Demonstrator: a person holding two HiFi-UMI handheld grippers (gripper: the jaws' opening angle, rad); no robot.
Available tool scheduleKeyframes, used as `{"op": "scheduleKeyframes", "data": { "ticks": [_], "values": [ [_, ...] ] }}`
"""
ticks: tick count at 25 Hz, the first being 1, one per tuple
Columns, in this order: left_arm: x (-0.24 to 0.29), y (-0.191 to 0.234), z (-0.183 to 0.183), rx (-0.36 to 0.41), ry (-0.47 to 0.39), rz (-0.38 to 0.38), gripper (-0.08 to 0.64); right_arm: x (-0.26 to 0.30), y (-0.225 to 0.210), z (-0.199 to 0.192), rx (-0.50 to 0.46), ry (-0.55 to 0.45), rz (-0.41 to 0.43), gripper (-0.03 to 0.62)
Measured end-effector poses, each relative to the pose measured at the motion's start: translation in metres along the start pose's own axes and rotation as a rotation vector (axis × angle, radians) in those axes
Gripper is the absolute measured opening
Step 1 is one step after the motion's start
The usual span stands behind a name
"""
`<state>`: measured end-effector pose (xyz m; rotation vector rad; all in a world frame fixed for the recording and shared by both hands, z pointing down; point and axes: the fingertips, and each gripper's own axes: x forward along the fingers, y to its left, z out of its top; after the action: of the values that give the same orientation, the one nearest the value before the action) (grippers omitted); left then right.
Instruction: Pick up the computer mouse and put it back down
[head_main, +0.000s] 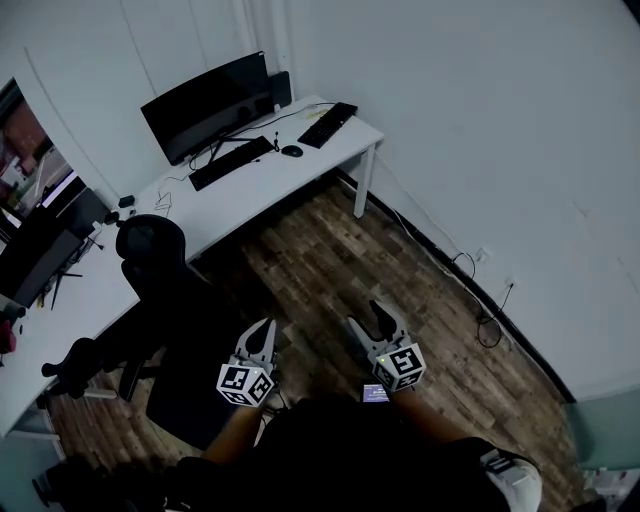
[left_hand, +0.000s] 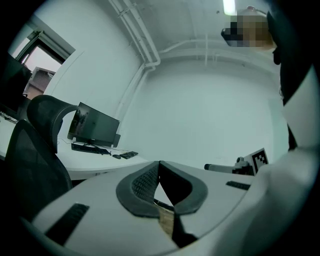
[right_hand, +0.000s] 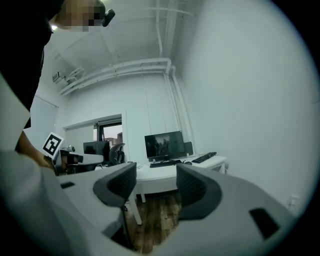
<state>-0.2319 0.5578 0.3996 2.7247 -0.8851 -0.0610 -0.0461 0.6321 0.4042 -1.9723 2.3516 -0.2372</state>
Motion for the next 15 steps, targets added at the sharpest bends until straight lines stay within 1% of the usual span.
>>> {"op": "scheduleKeyframes", "data": {
  "ticks": [5, 9, 13, 15],
  "values": [
    [0.003, -0.013, -0.001, 0.015, -0.012, 0.003, -0.006, -0.013, -0.013, -0.002, -0.004, 0.015, 0.003, 0.238],
    [0.008, -0.022, -0.003, 0.018, -0.029, 0.019, -0.006, -0.022, -0.025, -0.003, 0.006, 0.007, 0.027, 0.238],
    [0.01, -0.031, -0.014, 0.009, -0.033, 0.041, -0.006, -0.034, -0.041, -0.015, 0.016, 0.028, 0.031, 0.238],
    [0.009, -0.033, -0.019, 0.002, -0.03, 0.046, -0.006, -0.037, -0.047, -0.023, 0.039, 0.044, 0.027, 0.238]
  ]
}}
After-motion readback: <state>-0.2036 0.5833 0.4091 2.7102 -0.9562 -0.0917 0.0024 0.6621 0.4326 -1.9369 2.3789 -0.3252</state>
